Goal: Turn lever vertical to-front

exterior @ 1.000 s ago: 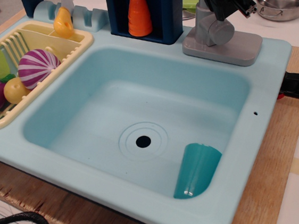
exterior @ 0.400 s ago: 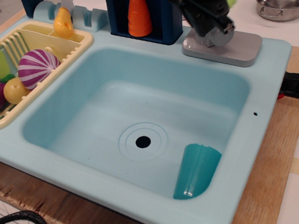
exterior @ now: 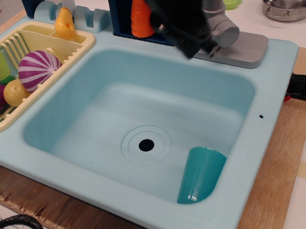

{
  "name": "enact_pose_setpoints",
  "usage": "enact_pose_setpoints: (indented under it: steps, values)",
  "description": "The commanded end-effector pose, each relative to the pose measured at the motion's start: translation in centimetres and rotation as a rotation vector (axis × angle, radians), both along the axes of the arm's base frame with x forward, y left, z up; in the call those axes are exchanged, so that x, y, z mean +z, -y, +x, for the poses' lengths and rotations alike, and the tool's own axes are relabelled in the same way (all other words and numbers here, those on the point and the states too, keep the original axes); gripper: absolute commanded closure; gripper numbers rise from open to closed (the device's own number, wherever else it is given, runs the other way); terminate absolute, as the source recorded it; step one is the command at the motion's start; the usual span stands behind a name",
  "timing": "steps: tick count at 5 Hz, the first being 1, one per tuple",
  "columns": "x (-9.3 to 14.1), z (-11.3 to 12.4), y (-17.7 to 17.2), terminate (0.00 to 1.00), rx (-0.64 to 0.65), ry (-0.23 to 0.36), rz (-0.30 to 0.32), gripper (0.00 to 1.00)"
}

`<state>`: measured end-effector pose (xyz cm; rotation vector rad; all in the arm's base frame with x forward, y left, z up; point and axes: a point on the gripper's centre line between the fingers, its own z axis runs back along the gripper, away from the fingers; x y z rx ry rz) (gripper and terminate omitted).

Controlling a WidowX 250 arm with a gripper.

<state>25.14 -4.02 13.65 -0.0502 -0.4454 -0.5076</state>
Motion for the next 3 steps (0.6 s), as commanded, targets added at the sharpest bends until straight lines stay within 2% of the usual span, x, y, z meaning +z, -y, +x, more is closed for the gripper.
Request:
enact_pose_setpoints:
  steps: [1,2,3]
  values:
    - [-1.2,-2.4,-0.9,0.00,0.017,-0.104,-0.001,1.00]
    - [-0.2,-3.1,-1.4,0.00,-0.006,-0.132,0.000,0.00]
    - [-0.2,-3.1,-1.4,1.00,-0.006,-0.132,0.000,0.00]
